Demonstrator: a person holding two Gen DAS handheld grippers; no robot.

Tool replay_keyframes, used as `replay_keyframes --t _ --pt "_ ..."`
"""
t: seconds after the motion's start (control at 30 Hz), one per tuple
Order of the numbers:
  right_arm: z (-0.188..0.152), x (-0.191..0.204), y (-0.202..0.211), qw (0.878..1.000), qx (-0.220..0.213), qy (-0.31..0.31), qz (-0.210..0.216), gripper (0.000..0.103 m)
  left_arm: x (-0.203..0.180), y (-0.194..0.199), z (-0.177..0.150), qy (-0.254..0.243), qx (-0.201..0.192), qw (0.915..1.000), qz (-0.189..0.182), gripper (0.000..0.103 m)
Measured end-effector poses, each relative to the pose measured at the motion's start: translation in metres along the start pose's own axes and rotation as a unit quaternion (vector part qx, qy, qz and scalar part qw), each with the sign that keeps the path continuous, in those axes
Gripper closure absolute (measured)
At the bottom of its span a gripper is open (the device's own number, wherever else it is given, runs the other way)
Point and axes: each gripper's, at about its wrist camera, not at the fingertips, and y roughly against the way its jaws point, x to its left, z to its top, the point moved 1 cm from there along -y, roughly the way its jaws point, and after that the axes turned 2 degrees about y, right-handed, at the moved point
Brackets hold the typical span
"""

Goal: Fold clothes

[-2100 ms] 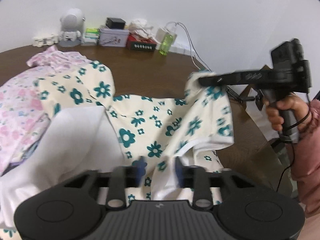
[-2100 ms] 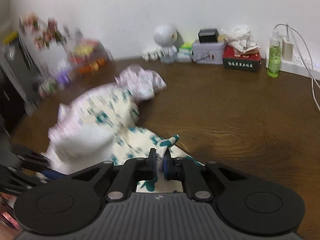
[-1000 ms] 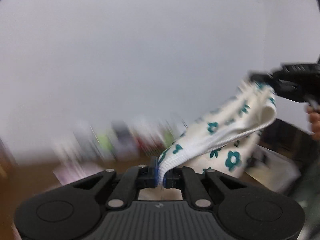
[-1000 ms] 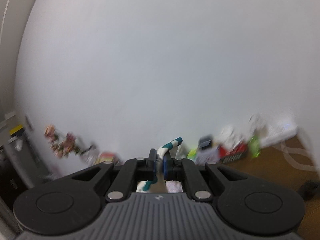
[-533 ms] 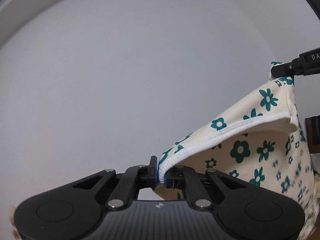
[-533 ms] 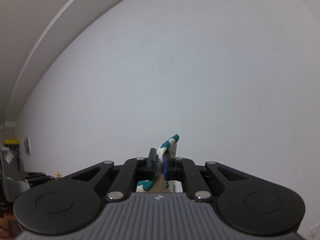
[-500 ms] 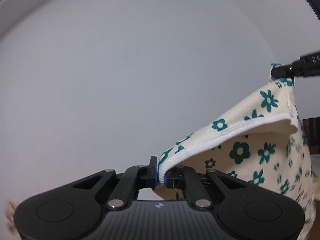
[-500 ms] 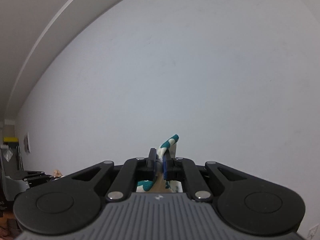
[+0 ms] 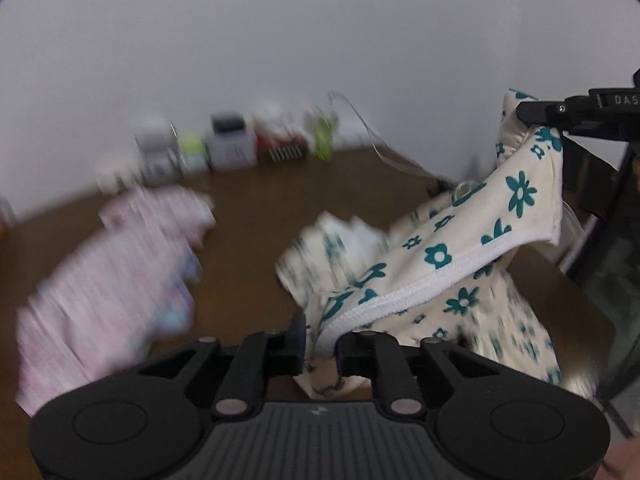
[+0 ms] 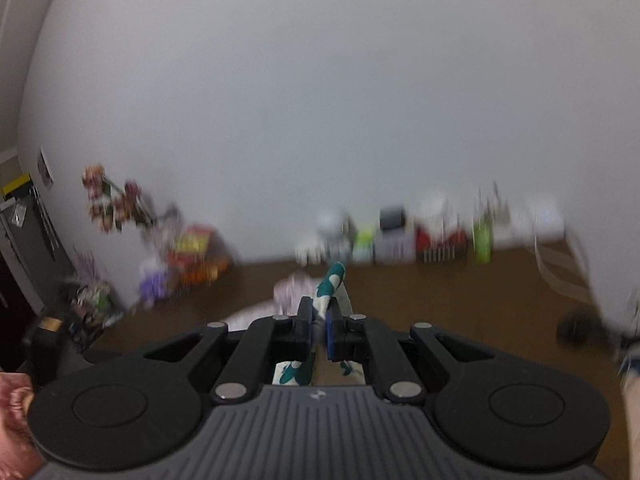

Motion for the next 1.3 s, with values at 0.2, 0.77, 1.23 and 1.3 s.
replay_keyframes --t 0.2,0.77,1.23,1.3 --pt "-0.092 -0.012 0.025 0.995 0.091 -0.036 0.009 0.097 0.005 -0.001 -0.054 -0.027 0.057 0.9917 -0.112 0.072" --pt "-0.160 -0.023 0.028 0.989 0.125 -0.078 -0.020 0.096 -0.029 -0.067 -0.024 -0.090 0.128 0.9857 -0.063 0.099" --pt "-0.173 -0.027 0.039 0.987 0.136 -0.070 -0.039 0.046 0.038 -0.014 -0.041 0.002 0.068 0.9977 -0.004 0.102" --pt "-0.175 -0.028 0.042 0.987 0.136 -0.068 -0.043 0.042 0.044 -0.016 -0.044 0.014 0.071 0.9973 0.003 0.102"
